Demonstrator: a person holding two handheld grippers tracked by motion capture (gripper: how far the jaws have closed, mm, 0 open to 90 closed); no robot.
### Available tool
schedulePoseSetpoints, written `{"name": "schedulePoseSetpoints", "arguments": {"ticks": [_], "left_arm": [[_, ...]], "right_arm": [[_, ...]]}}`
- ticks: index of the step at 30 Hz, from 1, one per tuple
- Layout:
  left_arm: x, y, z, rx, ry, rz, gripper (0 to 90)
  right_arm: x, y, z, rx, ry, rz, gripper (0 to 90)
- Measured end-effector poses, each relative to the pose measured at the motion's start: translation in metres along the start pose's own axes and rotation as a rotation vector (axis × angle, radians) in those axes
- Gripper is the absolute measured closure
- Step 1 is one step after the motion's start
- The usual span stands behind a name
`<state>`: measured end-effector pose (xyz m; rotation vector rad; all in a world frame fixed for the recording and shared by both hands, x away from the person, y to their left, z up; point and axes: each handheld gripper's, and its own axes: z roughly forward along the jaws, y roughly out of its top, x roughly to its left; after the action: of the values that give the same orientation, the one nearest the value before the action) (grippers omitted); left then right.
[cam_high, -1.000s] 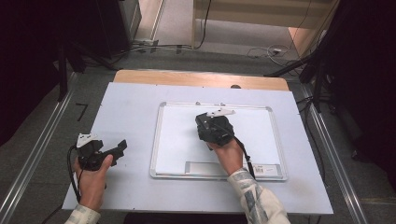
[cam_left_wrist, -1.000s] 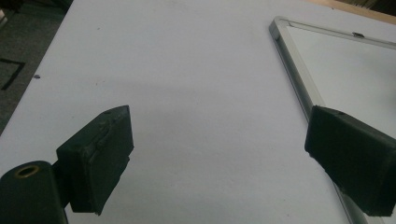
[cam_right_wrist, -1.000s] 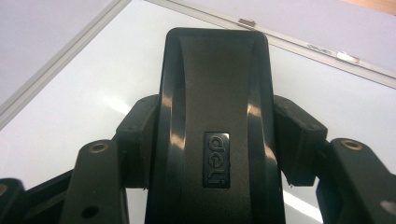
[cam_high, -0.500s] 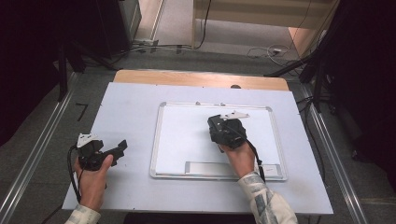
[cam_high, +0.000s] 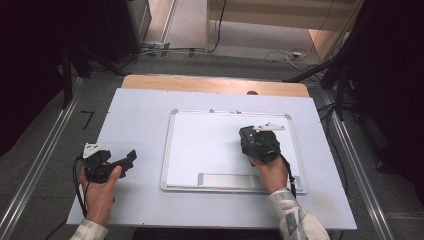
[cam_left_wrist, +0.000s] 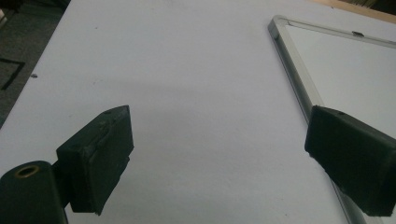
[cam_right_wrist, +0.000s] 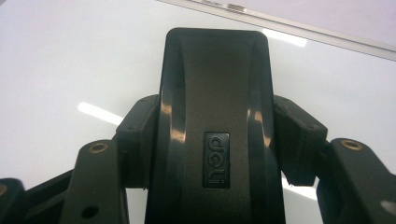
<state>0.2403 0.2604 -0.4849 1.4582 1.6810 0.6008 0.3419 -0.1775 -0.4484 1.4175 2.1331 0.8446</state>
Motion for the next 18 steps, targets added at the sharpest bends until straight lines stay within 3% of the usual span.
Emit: {"name": "schedulePoseSetpoints", "arguments": {"ticks": [18], "left_arm": [[0.000,0.000,-0.001,-0.005,-0.002,-0.006,8.5]], "right_arm": [[-0.030,-0.014,-0.006,0.007,-0.073,0.056,37.1]]}}
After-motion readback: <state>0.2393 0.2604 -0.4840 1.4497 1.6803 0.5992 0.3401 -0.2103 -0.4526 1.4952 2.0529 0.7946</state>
